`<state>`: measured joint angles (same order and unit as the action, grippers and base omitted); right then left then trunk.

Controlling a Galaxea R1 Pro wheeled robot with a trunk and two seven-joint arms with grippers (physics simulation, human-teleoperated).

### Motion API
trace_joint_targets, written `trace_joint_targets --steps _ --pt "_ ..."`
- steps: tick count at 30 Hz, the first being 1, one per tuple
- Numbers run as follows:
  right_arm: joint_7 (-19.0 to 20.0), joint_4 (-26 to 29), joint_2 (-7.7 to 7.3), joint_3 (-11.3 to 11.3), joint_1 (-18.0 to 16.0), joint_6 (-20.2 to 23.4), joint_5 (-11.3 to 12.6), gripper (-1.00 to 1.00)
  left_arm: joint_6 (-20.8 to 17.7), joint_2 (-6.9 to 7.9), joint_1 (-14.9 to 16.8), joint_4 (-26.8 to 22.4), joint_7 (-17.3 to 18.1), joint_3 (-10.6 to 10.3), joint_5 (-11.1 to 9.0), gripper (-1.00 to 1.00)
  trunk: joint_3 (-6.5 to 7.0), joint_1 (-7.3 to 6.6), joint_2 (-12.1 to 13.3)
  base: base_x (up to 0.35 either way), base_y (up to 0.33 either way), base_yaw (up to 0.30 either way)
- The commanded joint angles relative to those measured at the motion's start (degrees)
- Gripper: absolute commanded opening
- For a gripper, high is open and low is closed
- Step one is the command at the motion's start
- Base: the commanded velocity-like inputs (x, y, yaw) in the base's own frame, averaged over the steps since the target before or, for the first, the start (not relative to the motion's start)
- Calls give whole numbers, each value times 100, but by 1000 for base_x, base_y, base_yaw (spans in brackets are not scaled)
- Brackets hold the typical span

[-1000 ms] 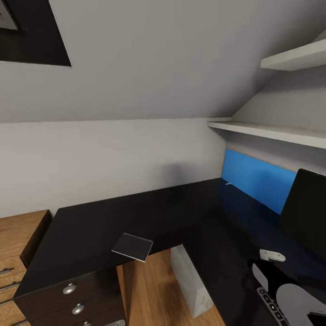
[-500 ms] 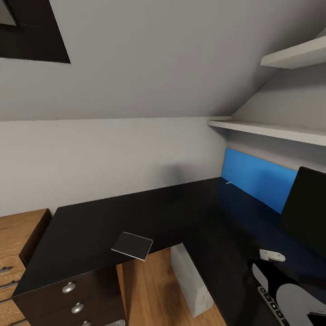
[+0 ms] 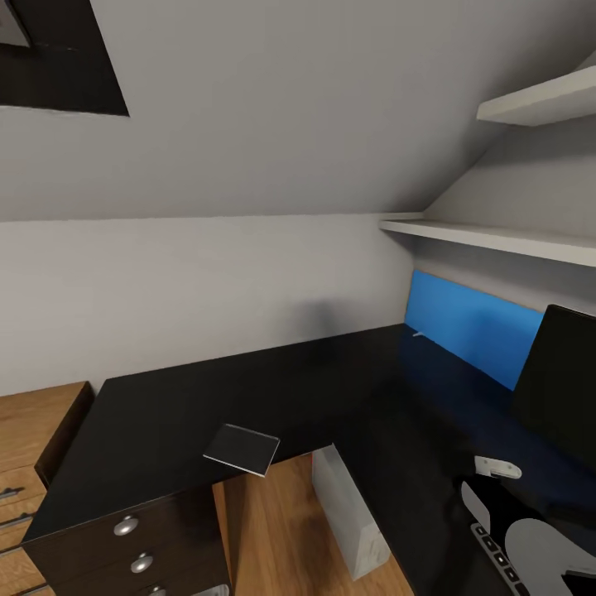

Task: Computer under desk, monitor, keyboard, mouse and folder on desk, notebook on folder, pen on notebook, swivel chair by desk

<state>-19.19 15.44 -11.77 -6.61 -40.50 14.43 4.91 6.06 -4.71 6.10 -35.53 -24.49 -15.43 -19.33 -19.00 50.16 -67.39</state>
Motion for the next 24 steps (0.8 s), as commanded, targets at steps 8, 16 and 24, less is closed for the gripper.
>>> trace_joint_targets --steps 8,16,24 --pt "-23 12 0 10 -1 17 50 100 35 5 6 2 -38 -38 -54 100 -7 0 -4 0 0 0" --pt "-15 27 -1 10 -1 7 48 100 35 5 6 2 -38 -39 -54 100 -7 0 -4 0 0 0" --pt "-7 486 0 -13 -1 -40 63 100 35 5 6 2 -31 -32 -54 100 -7 0 -4 0 0 0"
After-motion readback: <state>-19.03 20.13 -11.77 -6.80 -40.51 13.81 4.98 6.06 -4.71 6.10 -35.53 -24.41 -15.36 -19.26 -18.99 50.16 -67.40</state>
